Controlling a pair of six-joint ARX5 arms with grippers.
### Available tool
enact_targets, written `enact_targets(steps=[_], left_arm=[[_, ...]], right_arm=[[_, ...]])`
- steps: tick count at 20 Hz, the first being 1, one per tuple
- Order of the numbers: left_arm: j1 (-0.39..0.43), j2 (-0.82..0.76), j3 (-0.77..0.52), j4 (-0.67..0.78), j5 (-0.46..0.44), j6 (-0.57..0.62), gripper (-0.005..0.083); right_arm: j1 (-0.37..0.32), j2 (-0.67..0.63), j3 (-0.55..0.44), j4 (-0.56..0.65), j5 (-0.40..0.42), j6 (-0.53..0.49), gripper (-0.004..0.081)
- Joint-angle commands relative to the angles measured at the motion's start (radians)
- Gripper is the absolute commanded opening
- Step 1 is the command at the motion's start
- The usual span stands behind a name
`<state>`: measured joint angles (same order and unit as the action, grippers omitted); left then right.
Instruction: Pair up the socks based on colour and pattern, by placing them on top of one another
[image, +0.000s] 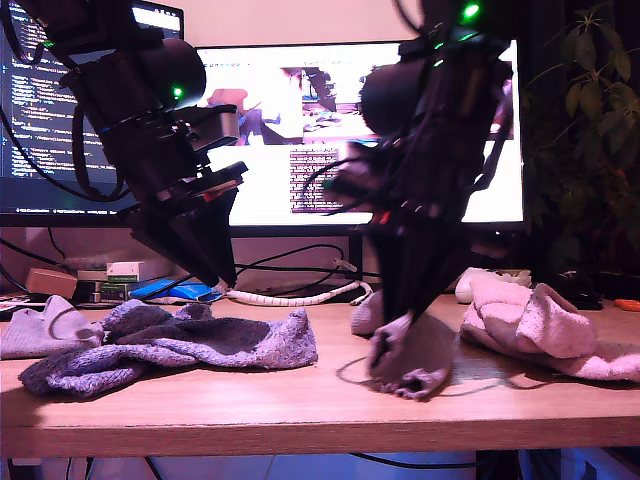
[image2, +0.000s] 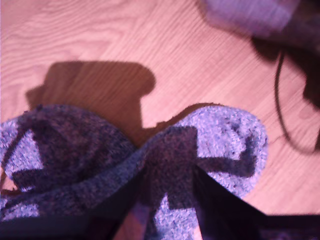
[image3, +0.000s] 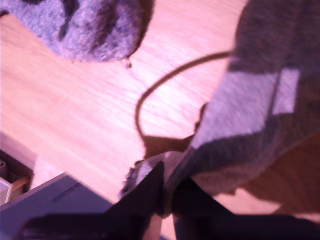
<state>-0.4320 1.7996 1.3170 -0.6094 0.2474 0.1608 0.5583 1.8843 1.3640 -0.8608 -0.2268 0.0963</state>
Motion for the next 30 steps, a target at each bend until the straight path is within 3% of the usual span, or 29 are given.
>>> enact_targets(steps=[1, 2, 6, 10, 12, 14, 16, 18, 19, 25, 30], left_arm=[[-0.003, 0.005, -0.021, -0.008, 0.008, 0.003, 0.0213], [-0.003, 0.005, -0.021, -0.014, 0.011, 0.003, 0.0213], [-0.003, 0.005, -0.021, -0.027, 0.015, 0.003, 0.0213], [-0.003, 0.005, -0.021, -0.028, 0.023, 0.003, 0.0213], [-0.003, 0.005, -0.021, -0.025, 0.032, 0.003, 0.0213], [-0.003, 0.005, -0.021, -0.018, 0.033, 0.004, 0.0212], [-0.003, 0.000, -0.021, -0.018, 0.032, 0.005, 0.0117], [0.000, -0.006, -0.021, -0.007, 0.032, 0.018, -0.0029], [0.004, -0.012, -0.021, -0.002, 0.027, 0.023, -0.0020], [0.076, -0.081, -0.022, -0.021, -0.021, 0.023, -0.0020], [0.220, -0.107, -0.022, -0.085, -0.020, 0.022, -0.0020]], right_arm=[[-0.002, 0.019, -0.014, 0.005, 0.001, -0.013, 0.0292], [-0.002, 0.019, -0.006, 0.003, 0.000, -0.017, 0.0368], [-0.004, 0.015, 0.101, -0.128, -0.056, -0.028, 0.0374], [-0.004, 0.013, 0.209, -0.244, -0.058, -0.057, 0.0374], [-0.011, 0.013, 0.243, -0.244, -0.023, -0.069, 0.0374], [-0.024, 0.013, 0.248, -0.164, 0.054, -0.068, 0.0362], [-0.038, 0.013, 0.248, -0.111, 0.062, -0.066, 0.0255], [-0.038, 0.013, 0.248, -0.063, 0.063, -0.068, 0.0042], [-0.041, 0.013, 0.248, -0.047, 0.063, -0.071, -0.0012], [-0.042, 0.010, 0.244, -0.029, 0.066, -0.099, -0.0012], [-0.042, -0.045, 0.161, 0.024, 0.078, -0.124, -0.0012]])
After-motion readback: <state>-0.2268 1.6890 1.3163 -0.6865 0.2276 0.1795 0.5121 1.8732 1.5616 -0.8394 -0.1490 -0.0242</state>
